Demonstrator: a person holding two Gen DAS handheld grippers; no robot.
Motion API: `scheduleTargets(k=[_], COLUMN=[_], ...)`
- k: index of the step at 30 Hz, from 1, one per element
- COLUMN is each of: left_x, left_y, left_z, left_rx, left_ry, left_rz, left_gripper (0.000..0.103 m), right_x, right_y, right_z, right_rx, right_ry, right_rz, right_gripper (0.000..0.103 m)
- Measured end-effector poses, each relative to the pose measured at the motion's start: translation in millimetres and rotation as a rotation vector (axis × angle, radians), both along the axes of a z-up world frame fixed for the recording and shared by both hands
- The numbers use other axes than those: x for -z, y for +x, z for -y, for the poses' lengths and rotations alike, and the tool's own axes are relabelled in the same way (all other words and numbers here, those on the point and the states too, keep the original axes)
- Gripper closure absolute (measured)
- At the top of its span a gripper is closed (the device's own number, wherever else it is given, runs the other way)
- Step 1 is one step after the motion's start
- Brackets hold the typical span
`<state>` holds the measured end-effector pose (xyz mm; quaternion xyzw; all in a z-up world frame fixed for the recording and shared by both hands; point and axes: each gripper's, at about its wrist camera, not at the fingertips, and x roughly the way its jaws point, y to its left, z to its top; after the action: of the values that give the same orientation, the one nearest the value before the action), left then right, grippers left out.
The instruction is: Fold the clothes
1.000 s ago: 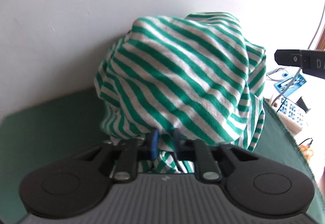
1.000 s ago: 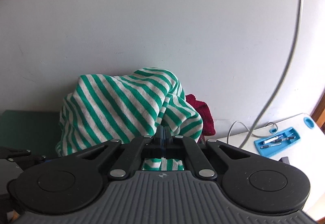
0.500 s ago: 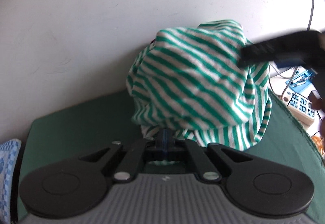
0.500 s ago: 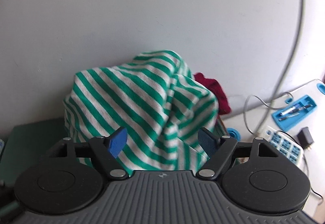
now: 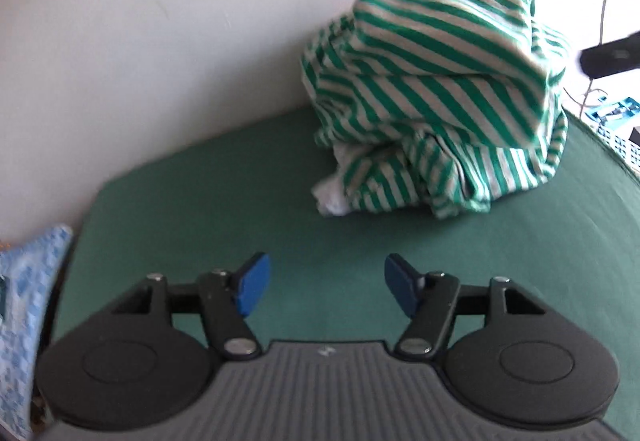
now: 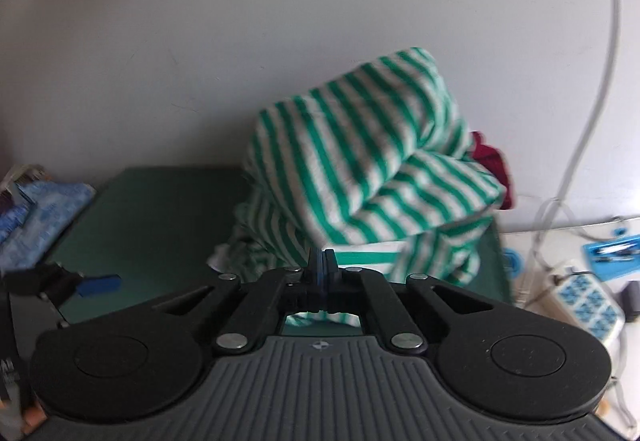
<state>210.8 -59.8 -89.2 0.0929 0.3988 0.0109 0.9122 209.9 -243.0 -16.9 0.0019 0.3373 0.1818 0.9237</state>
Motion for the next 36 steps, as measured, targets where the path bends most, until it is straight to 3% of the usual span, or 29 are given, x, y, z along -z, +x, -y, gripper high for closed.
scheduleTargets(k=[2, 4, 6, 8, 9, 11, 13, 15, 16, 17, 21, 24, 26, 29, 30, 31, 32, 34, 35, 36], left_x=[-1.1, -4.3, -5.4, -6.5, -7.1, -9.7, -10.6, -7.8, -5.8, -3.6, -3.0, -1.3, -0.7, 1.4, 2.3, 3.2, 4.1, 2.2, -0.4, -2.8], left_y=[1.9, -1.2, -3.5, -6.1, -7.7, -16.2, -26.5, -41.1, -49.0, -57.0, -86.5, -102.2, -108.8, -114.0, -114.2, -112.8, -110.8, -105.9, -105.2, -105.5], left_z=[0.1, 2.7, 7.2, 10.2, 10.5, 8.4, 2.9, -4.2, -9.3, -14.6, -47.3, -65.5, -69.0, -60.1, -55.1, -49.5, -43.4, -30.4, -24.5, -18.4], left_rx=[-0.005, -0.01, -0.014, -0.024, -0.033, -0.065, -0.097, -0.122, -0.133, -0.144, -0.182, -0.208, -0.198, -0.155, -0.143, -0.133, -0.126, -0.113, -0.108, -0.106], left_ry=[-0.052, -0.068, -0.07, -0.078, -0.087, -0.104, -0.123, -0.107, -0.086, -0.063, -0.058, -0.08, -0.092, -0.092, -0.089, -0.092, -0.096, -0.106, -0.109, -0.108], left_rz=[-0.012, 0.007, 0.012, 0.013, 0.013, 0.019, 0.019, 0.018, 0.013, 0.008, -0.025, -0.039, -0.045, -0.042, -0.037, -0.034, -0.037, -0.034, -0.025, -0.016], left_gripper=[0.036, 0.036, 0.03, 0.024, 0.022, 0.019, 0.013, 0.011, 0.011, 0.014, 0.045, 0.046, 0.046, 0.035, 0.031, 0.03, 0.03, 0.029, 0.025, 0.021], right_x=[7.4, 11.1, 9.9, 2.7, 1.4, 1.9, 15.0, 38.4, 42.6, 45.0, 51.3, 53.6, 57.5, 62.9, 60.6, 57.3, 52.2, 37.9, 30.6, 25.0], right_y=[-8.5, -11.5, -6.0, 15.3, 26.9, 52.5, 86.4, 111.5, 99.0, 81.1, -3.5, -95.9, -148.7, -222.6, -232.1, -237.9, -233.3, -206.4, -192.2, -176.9], right_z=[3.0, -1.3, -5.9, -5.8, -7.2, -15.3, -34.7, -44.7, -44.2, -43.4, -40.6, -29.1, -17.9, -5.0, -3.0, -1.5, 0.1, 5.1, 7.8, 7.8], right_rx=[-0.023, -0.011, 0.014, 0.073, 0.097, 0.135, 0.127, 0.18, 0.144, 0.092, -0.13, -0.288, -0.365, -0.459, -0.445, -0.419, -0.37, -0.256, -0.199, -0.14], right_ry=[-0.011, -0.086, -0.149, -0.115, -0.076, -0.018, -0.066, -0.156, -0.155, -0.145, -0.119, -0.107, -0.101, -0.189, -0.262, -0.346, -0.386, -0.331, -0.297, -0.263], right_rz=[-0.05, -0.02, 0.021, 0.061, 0.091, 0.14, 0.102, 0.022, 0.01, 0.004, -0.014, -0.107, -0.186, -0.223, -0.152, -0.06, 0.0, 0.048, 0.069, 0.086], right_gripper=[0.103, 0.103, 0.082, 0.016, 0.007, 0.005, 0.007, 0.034, 0.09, 0.096, 0.096, 0.103, 0.103, 0.103, 0.103, 0.089, 0.062, 0.033, 0.026, 0.026])
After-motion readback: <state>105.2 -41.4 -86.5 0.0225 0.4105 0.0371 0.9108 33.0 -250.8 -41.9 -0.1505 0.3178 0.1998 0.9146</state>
